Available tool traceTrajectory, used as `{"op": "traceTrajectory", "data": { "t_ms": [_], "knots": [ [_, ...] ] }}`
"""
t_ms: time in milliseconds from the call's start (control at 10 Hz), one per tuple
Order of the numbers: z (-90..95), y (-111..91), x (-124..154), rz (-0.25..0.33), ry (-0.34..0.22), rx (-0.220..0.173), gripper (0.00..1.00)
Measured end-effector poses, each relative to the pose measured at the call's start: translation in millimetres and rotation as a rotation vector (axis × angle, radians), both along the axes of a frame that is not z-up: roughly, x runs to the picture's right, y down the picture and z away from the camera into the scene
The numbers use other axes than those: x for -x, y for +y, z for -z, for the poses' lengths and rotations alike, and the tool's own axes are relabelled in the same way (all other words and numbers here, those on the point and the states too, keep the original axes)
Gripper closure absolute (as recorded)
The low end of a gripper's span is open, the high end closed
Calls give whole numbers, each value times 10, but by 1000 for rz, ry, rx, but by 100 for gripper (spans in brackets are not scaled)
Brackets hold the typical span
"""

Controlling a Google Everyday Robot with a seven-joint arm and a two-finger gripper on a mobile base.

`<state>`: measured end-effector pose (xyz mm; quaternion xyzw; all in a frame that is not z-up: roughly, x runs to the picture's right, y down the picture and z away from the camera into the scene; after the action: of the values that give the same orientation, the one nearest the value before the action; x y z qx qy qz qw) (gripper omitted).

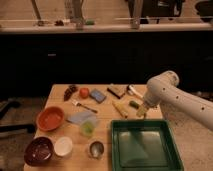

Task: Place brush in metal cup

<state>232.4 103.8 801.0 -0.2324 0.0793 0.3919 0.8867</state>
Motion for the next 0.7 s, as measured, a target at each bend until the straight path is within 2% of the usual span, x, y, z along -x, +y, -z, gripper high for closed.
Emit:
{"op": "traceTrajectory", "data": {
  "t_ms": [300,500,700],
  "knots": [
    [-228,-216,50,-34,-15,-22,20],
    [-441,-318,28,-97,-22,-25,20],
    [-588,-338,-2,-140,-17,-20,20]
  ]
}}
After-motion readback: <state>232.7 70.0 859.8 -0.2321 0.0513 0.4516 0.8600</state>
